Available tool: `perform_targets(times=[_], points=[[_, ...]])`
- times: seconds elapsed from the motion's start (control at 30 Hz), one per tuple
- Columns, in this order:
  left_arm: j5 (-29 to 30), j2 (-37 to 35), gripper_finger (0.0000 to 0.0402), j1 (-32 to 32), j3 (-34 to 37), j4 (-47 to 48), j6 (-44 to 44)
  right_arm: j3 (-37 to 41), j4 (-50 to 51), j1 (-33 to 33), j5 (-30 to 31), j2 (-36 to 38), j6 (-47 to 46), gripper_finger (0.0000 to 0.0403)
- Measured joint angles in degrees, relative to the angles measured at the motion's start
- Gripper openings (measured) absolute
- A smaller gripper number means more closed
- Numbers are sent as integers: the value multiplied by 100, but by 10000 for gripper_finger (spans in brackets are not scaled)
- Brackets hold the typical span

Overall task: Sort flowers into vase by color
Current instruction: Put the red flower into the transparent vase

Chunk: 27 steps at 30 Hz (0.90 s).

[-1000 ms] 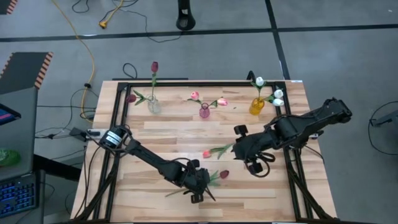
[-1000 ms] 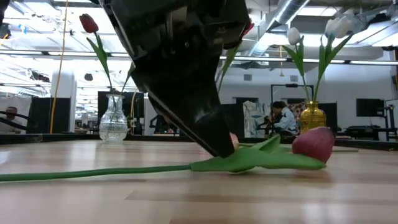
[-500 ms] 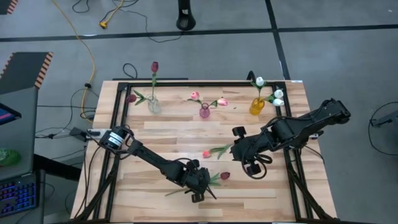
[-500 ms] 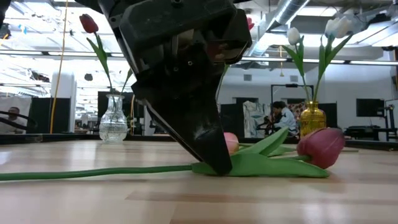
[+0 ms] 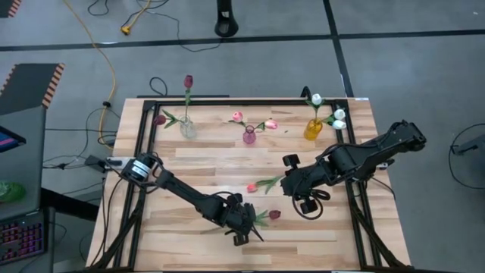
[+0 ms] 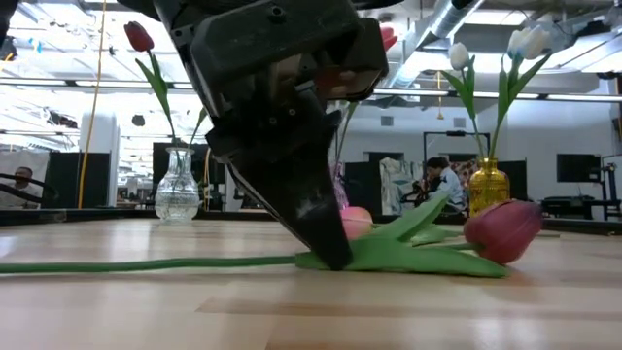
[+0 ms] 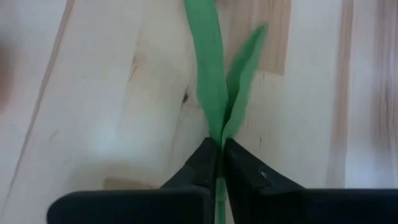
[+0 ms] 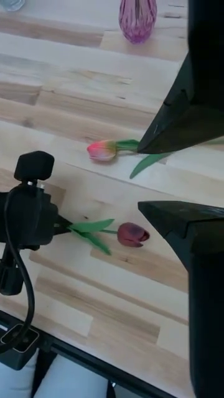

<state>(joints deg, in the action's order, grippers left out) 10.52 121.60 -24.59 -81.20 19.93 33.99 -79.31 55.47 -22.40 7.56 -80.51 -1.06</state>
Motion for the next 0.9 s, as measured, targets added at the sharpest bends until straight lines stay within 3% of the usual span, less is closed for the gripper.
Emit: perform_targets(times=[0.27, 0.6, 0.73, 0.9], points=[[580, -661, 1, 2, 7, 297, -434, 0, 32, 57, 1, 0, 149, 158], [1695, -1889, 0, -29, 120, 1209, -1448, 0, -29, 708, -2, 2, 289, 158], [2121, -2803, 0, -4, 619, 1057, -1966, 0, -85, 1022, -8, 4, 299, 158], [2461, -4176, 0, 193, 1874, 425, -2154, 0, -231, 1337, -12, 4, 302, 158]])
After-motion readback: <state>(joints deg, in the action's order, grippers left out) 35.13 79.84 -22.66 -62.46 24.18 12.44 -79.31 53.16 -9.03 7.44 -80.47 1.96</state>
